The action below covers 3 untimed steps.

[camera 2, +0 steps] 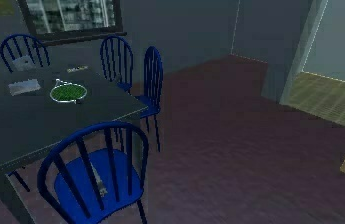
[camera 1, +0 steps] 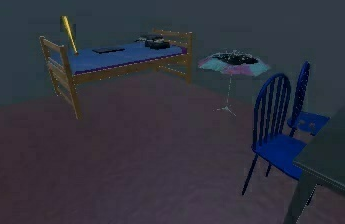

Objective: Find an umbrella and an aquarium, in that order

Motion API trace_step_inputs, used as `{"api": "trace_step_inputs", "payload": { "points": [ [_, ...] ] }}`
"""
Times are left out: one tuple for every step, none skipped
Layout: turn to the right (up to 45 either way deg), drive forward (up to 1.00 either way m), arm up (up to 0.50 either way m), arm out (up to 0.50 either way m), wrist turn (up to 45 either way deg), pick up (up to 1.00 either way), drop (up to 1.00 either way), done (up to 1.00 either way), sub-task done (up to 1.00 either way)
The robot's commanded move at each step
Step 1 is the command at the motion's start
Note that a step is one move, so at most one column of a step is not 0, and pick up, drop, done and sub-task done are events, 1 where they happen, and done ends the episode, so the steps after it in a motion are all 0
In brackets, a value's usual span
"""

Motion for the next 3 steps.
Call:
{"api": "trace_step_inputs", "payload": {
  "points": [
    [3.0, 0.00, 0.00, 0.00, 0.0, 0.00, 0.00, 0.00, 0.00],
    [-42.0, 0.00, 0.00, 0.00, 0.0, 0.00, 0.00, 0.00, 0.00],
    [0.0, 0.30, 0.00, 0.00, 0.0, 0.00, 0.00, 0.00, 0.00]
  ]
}}
